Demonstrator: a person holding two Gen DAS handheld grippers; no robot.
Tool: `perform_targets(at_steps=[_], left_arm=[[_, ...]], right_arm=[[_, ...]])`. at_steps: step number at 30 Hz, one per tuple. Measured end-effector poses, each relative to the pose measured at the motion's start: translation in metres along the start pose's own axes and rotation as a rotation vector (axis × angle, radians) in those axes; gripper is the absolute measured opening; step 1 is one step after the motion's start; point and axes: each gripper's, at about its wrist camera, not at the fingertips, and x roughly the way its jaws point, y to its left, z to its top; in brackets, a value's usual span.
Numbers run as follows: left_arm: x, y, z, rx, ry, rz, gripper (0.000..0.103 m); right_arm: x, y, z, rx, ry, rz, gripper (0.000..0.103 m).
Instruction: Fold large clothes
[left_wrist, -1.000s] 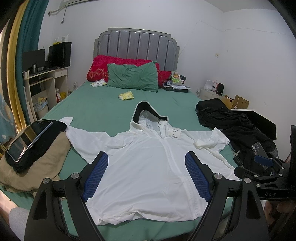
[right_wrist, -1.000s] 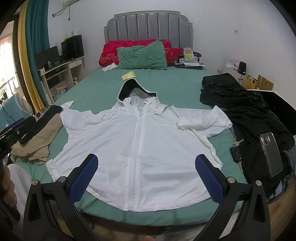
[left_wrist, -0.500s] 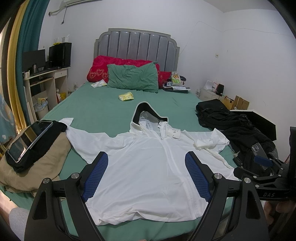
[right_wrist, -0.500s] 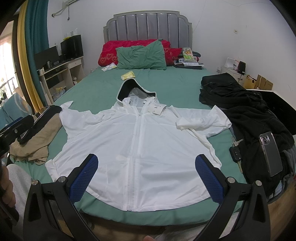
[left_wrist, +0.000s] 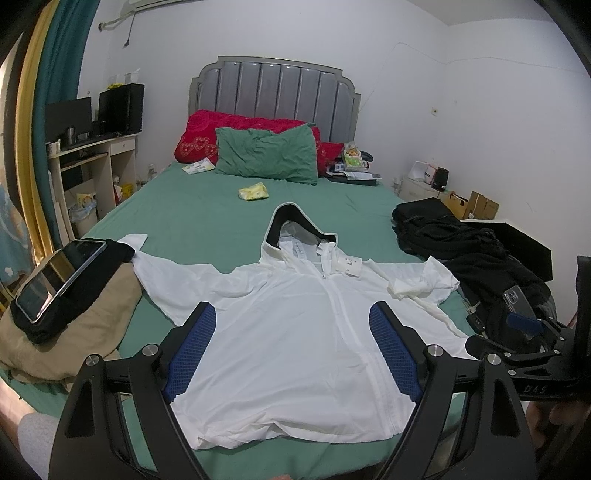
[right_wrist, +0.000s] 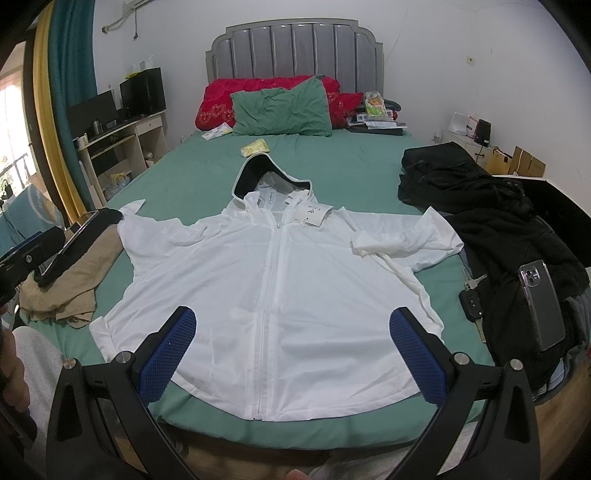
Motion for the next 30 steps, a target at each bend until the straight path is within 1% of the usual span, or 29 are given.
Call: perform_targets(at_steps=[8, 13, 17, 21, 24, 25, 27, 30], left_arm=[[0.000, 0.001, 0.003, 0.000, -0.007, -0.022, 0.087], [0.014, 0.004, -0.001, 0.006, 0.022, -0.033, 0.087], [0.033, 0.005, -0.006, 0.054, 0.056, -0.019, 0.087], [0.064, 0.017, -0.009, 0.031, 0.116, -0.034, 0.087], [0.095, 0.027, -0.011, 0.023, 0.159, -0.023, 0.087], [0.107, 0.032, -0.010, 0.013, 0.174, -0.019, 0.087], [0.133, 0.041, -0.010, -0.010, 0.205, -0.017, 0.087], [0.161, 0.048, -0.008, -0.017, 0.224, -0.012, 0.087]], right_arm=[[0.001, -0.002, -0.001, 0.001, 0.003, 0.001, 0.103], [0.012, -0.006, -0.005, -0.001, 0.021, 0.001, 0.103], [0.032, -0.015, -0.004, -0.029, 0.041, -0.004, 0.103], [0.056, -0.034, 0.005, -0.091, 0.054, -0.057, 0.103], [0.088, -0.058, 0.015, -0.139, 0.085, -0.075, 0.102], [0.097, -0.062, 0.019, -0.157, 0.096, -0.080, 0.100], [0.125, -0.072, 0.028, -0.216, 0.130, -0.098, 0.085], [0.162, -0.075, 0.036, -0.340, 0.157, -0.138, 0.075]])
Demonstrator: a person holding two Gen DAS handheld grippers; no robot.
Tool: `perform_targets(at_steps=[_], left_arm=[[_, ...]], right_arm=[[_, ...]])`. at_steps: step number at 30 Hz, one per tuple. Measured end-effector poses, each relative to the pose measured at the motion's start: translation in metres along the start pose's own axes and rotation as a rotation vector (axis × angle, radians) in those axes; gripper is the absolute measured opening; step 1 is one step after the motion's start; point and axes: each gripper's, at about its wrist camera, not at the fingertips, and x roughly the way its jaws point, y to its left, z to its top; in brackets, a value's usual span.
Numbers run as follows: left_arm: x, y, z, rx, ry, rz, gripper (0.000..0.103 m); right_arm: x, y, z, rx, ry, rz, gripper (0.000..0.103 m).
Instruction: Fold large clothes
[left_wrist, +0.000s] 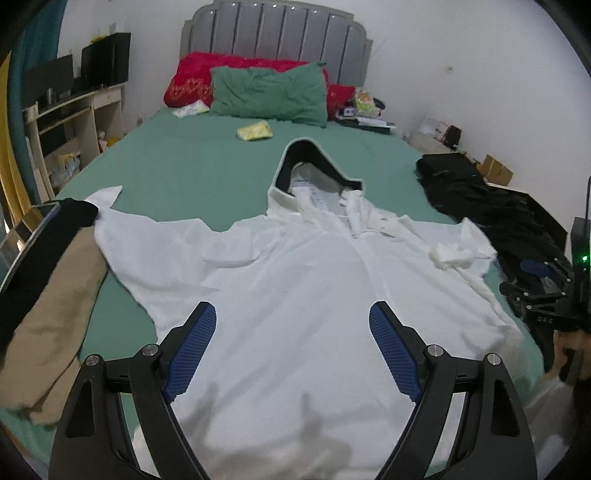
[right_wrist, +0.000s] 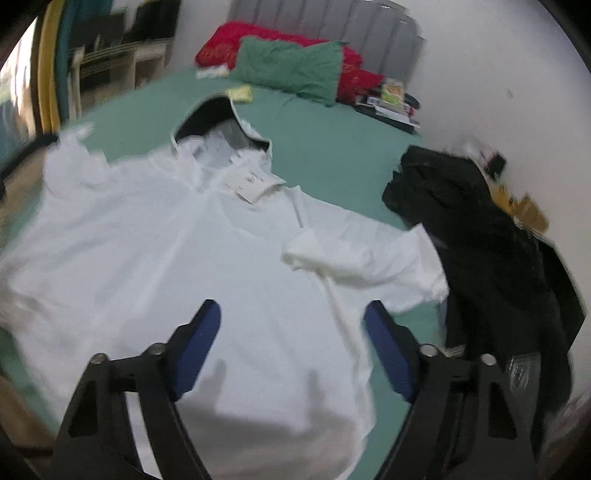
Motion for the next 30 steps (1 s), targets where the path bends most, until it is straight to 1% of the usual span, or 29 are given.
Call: perform_targets(at_steps=[1, 4, 5, 7, 8, 10, 11, 12, 13, 14, 15, 16, 20, 24, 25, 27, 28, 30], left_arm=[[0.011, 0.003, 0.003, 0.002, 0.012, 0.002, 0.087], [0.039, 0.013, 0.008, -0.003, 0.033, 0.019, 0.087], [0.045, 0.014, 0.009, -0.002, 0.038, 0.020, 0.087], [0.059, 0.019, 0.010, 0.001, 0.050, 0.018, 0.087], [0.066, 0.020, 0.011, 0.007, 0.056, 0.015, 0.087], [0.074, 0.022, 0.012, 0.024, 0.070, 0.012, 0.087], [0.077, 0.023, 0.012, 0.033, 0.076, 0.012, 0.087], [0.081, 0.025, 0.012, 0.040, 0.082, 0.010, 0.087], [0.083, 0.027, 0.012, 0.045, 0.087, 0.008, 0.087], [0.085, 0.029, 0.013, 0.049, 0.088, 0.007, 0.087], [0.085, 0.031, 0.013, 0.054, 0.085, 0.007, 0.087], [0.084, 0.032, 0.013, 0.056, 0.082, 0.007, 0.087], [0.076, 0.042, 0.018, 0.043, 0.057, 0.004, 0.087], [0.060, 0.056, 0.022, 0.015, 0.010, 0.010, 0.087], [0.057, 0.059, 0.023, 0.009, 0.000, 0.013, 0.087], [0.050, 0.066, 0.024, -0.011, -0.017, 0.012, 0.087], [0.048, 0.070, 0.025, -0.021, -0.026, 0.010, 0.087], [0.045, 0.076, 0.026, -0.036, -0.041, 0.015, 0.087]], right_arm=[[0.010, 0.000, 0.003, -0.040, 0.004, -0.016, 0.075], [0.050, 0.001, 0.014, -0.183, 0.019, -0.103, 0.074], [0.064, 0.000, 0.017, -0.218, 0.028, -0.118, 0.072], [0.091, -0.005, 0.022, -0.262, 0.051, -0.143, 0.065], [0.105, -0.008, 0.023, -0.269, 0.060, -0.142, 0.059], [0.127, -0.012, 0.025, -0.272, 0.084, -0.131, 0.055], [0.135, -0.015, 0.026, -0.272, 0.092, -0.118, 0.043], [0.141, -0.018, 0.026, -0.264, 0.100, -0.102, 0.020], [0.144, -0.023, 0.029, -0.239, 0.105, -0.077, 0.007], [0.146, -0.024, 0.032, -0.220, 0.096, -0.063, 0.001], [0.141, -0.028, 0.036, -0.192, 0.069, -0.049, 0.001], [0.129, -0.031, 0.042, -0.176, 0.024, -0.052, 0.001], [0.084, -0.022, 0.073, -0.131, -0.109, -0.018, 0.001], [0.035, 0.007, 0.118, -0.120, -0.239, 0.079, 0.001], [0.021, 0.018, 0.133, -0.120, -0.276, 0.149, 0.001], [0.011, 0.036, 0.153, -0.129, -0.296, 0.255, 0.001], [0.006, 0.051, 0.166, -0.145, -0.311, 0.342, 0.001], [0.004, 0.075, 0.179, -0.179, -0.314, 0.465, 0.001]])
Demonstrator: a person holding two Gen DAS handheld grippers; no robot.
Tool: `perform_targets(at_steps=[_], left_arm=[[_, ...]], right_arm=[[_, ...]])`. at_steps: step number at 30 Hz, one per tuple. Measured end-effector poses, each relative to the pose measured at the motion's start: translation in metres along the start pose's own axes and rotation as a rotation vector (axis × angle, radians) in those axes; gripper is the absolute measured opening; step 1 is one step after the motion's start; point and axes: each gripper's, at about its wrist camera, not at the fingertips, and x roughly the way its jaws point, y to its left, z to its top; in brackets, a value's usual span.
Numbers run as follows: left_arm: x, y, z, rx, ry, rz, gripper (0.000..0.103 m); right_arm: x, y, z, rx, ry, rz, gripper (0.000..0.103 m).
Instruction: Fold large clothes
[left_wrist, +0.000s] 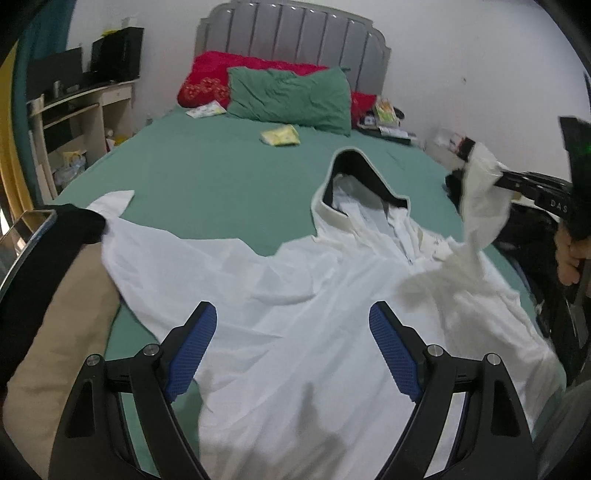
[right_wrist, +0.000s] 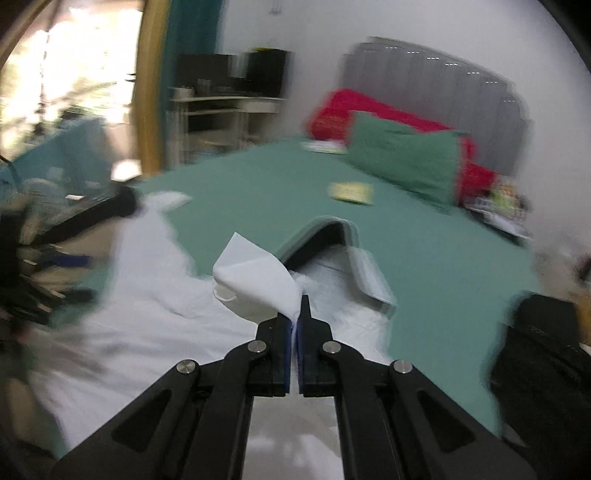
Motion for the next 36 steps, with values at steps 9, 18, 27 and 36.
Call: perform_targets(at_steps=[9, 18, 27, 36], left_arm=[[0.015, 0.021, -0.005, -0.020, 0.052, 0.033, 0.087], [0.059, 0.001, 0.003, 0.012, 0.133, -0.002, 0.087], [0.151, -0.061, 0.052, 0.154, 0.111, 0.004, 0.087], [0.223, -0.067, 0.049, 0.155, 0.220, 0.045, 0.021]], right_arm=[[0.116, 0.026, 0.006, 0.045, 0.166, 0.053, 0.016], [0.047, -0.036, -0.035, 0.076, 0.152, -0.103, 0.067], [0.012, -0.103, -0.162, 0.354, 0.323, -0.366, 0.067], [0.016, -0.140, -0.167, 0.335, 0.375, -0.452, 0.067]])
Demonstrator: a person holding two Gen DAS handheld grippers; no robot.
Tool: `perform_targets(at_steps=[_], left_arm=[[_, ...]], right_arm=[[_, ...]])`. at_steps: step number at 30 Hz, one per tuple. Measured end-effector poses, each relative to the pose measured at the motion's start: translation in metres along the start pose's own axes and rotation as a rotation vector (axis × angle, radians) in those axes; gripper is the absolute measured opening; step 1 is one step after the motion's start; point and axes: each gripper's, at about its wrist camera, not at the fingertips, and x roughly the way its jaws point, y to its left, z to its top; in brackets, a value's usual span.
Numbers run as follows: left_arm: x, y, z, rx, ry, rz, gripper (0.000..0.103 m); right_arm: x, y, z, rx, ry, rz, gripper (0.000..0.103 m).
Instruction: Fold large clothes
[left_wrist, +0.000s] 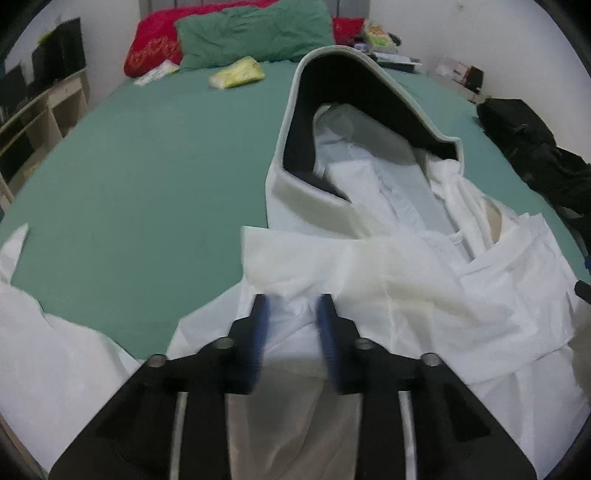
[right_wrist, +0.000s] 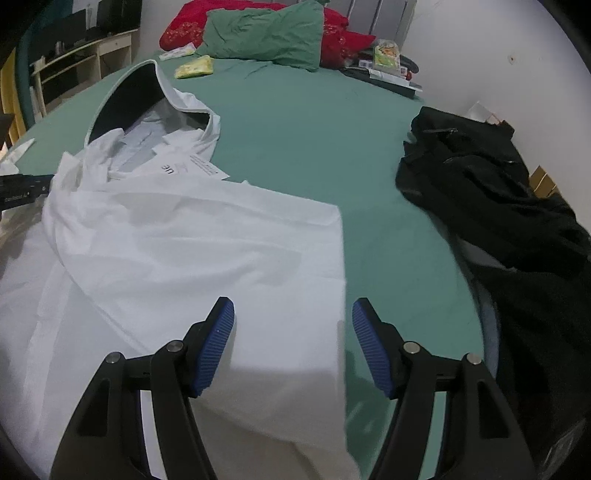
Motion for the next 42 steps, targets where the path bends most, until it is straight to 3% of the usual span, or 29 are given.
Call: perform_targets(at_steps=[2, 3, 10, 11, 13, 15, 21, 24, 27, 31, 32, 33, 36, 39, 42], left_arm=[[-0.009, -0.003, -0.006, 0.013, 0.006, 0.026, 0.008], [-0.018, -0.001, -0.011, 0.003, 0.003, 0.035, 0.007], [-0.066, 0.016, -0.039, -0.021, 0.032, 0.078, 0.007], [-0.072, 0.022, -0.040, -0.032, 0.045, 0.086, 0.009], [-0.085, 0.037, -0.048, -0.066, 0.065, 0.100, 0.023], [-0.099, 0.057, -0.055, -0.105, 0.055, 0.120, 0.051], [-0.116, 0.142, -0.069, -0.253, 0.021, 0.318, 0.055], [-0.110, 0.166, -0.076, -0.269, 0.009, 0.420, 0.056], [-0.097, 0.184, -0.083, -0.302, 0.021, 0.452, 0.057], [-0.078, 0.200, -0.090, -0.391, 0.027, 0.315, 0.057], [-0.080, 0.197, -0.088, -0.391, 0.000, 0.288, 0.037], [-0.079, 0.192, -0.084, -0.370, -0.005, 0.246, 0.003], [-0.089, 0.167, -0.070, -0.323, -0.059, 0.221, 0.002], [-0.109, 0.114, -0.043, -0.221, -0.131, 0.145, 0.002], [-0.114, 0.064, -0.023, -0.132, -0.139, 0.055, 0.002]], right_arm=[[0.003, -0.001, -0.001, -0.012, 0.005, -0.020, 0.067], [0.003, -0.001, -0.003, -0.009, 0.007, -0.023, 0.067], [-0.004, 0.009, -0.011, 0.003, 0.001, 0.013, 0.067], [-0.005, 0.011, -0.010, 0.004, -0.002, 0.024, 0.067], [-0.008, 0.015, -0.010, 0.006, -0.008, 0.033, 0.067], [-0.009, 0.017, -0.009, 0.012, -0.009, 0.045, 0.067], [-0.016, 0.023, -0.005, 0.018, -0.035, 0.086, 0.067], [-0.014, 0.029, -0.004, -0.002, -0.029, 0.083, 0.067], [-0.011, 0.033, -0.003, -0.012, -0.026, 0.092, 0.067], [-0.009, 0.036, 0.000, -0.025, -0.025, 0.101, 0.067], [-0.010, 0.037, 0.000, -0.026, -0.023, 0.102, 0.067], [-0.011, 0.037, 0.000, -0.027, -0.023, 0.105, 0.067], [-0.019, 0.034, 0.001, -0.021, -0.043, 0.116, 0.067], [-0.032, 0.026, 0.002, 0.001, -0.074, 0.124, 0.067], [-0.042, 0.011, 0.001, 0.049, -0.094, 0.132, 0.067]])
